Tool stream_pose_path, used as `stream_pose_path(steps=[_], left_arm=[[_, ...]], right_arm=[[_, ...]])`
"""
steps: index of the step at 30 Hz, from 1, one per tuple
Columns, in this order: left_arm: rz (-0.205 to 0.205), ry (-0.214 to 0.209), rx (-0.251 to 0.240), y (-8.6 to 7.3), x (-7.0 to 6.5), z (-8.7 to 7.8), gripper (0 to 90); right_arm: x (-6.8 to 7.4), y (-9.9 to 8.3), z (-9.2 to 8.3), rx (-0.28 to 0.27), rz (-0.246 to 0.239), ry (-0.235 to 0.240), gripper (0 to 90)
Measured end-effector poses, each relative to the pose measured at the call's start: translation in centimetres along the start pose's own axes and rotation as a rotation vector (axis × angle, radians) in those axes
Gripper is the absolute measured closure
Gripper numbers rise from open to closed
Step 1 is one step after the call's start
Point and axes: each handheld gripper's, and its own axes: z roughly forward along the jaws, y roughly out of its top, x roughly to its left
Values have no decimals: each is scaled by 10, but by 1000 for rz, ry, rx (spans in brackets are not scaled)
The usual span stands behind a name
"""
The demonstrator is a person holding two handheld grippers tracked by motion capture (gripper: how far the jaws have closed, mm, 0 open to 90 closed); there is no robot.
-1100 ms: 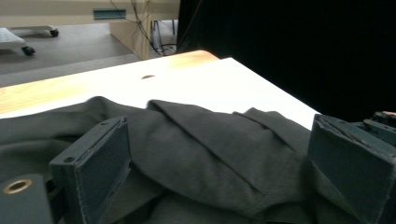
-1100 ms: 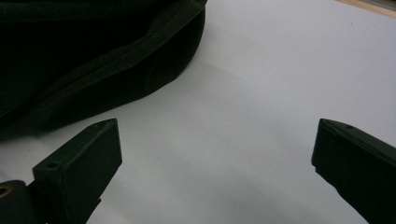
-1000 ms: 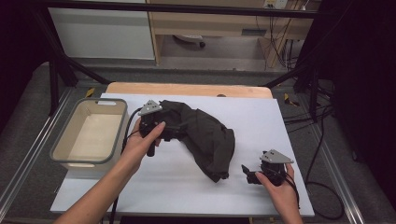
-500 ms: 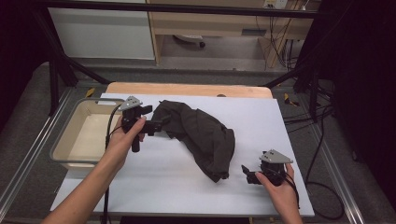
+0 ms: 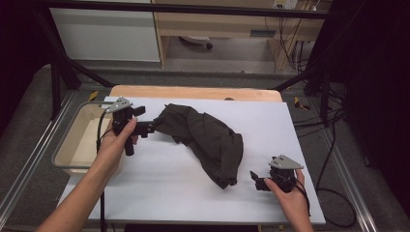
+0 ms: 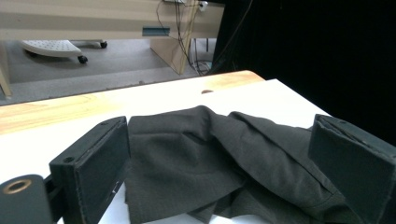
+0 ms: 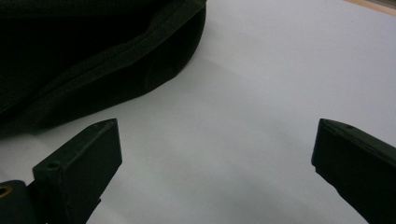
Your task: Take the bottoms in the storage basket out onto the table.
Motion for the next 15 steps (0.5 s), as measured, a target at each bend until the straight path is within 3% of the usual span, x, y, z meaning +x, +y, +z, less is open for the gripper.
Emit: stream_pose_path(steps=[15], left_arm=[[-1, -4, -12, 1, 5, -20, 48]], right_arm=[[0, 0, 1, 1, -6, -2, 23]])
